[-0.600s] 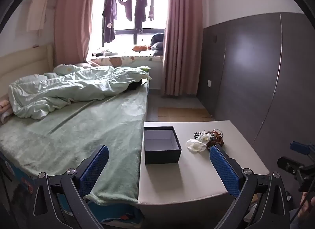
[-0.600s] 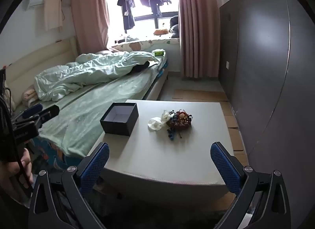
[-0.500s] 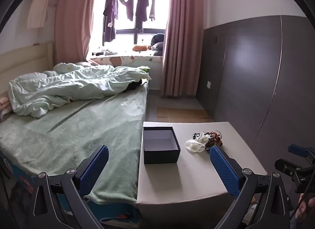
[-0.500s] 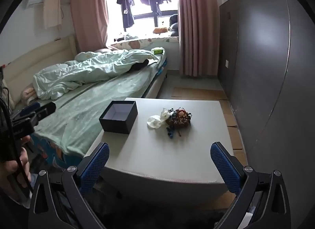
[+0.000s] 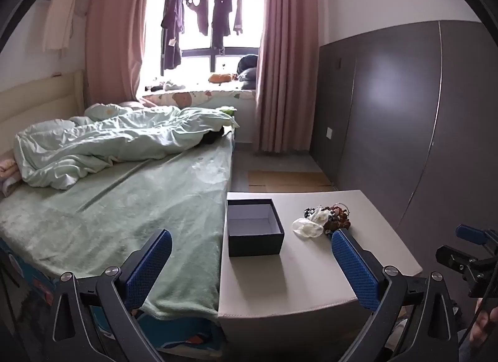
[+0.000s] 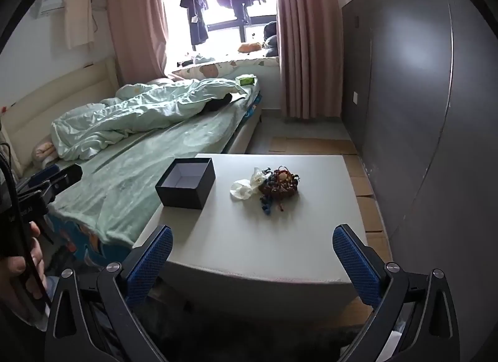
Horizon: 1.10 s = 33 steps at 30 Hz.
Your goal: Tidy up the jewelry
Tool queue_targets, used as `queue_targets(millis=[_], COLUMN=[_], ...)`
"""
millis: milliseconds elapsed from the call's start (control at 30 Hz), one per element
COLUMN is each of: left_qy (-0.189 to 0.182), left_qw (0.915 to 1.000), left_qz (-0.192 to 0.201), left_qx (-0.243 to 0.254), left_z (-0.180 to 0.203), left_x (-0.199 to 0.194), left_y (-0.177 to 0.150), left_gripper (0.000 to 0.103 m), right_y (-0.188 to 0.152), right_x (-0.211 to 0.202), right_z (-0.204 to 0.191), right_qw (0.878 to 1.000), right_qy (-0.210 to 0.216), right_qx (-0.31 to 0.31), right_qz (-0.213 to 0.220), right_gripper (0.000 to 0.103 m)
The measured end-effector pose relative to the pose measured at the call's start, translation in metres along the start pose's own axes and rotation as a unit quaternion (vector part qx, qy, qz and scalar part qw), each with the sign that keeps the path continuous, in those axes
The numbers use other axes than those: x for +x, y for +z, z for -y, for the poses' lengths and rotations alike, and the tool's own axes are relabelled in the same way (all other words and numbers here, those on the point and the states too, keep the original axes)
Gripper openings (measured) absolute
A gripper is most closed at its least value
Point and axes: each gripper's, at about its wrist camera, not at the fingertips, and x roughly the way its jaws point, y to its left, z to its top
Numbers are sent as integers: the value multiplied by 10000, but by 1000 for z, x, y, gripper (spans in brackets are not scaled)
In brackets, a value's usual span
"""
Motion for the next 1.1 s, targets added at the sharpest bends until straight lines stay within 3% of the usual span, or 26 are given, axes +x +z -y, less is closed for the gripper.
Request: queue_targets(millis=[1100], left_qy=[-138], left_qw=[9999], left_qz=[-9], left_qx=[7], left_z=[-2], left_x=[-24], left_y=[-7], left_gripper=[103], right_y=[-10], right_x=[-20], right_z=[2], right_qw=[9999], right_qy=[-77], right_qx=[81], right_qz=[-34], right_gripper=[103])
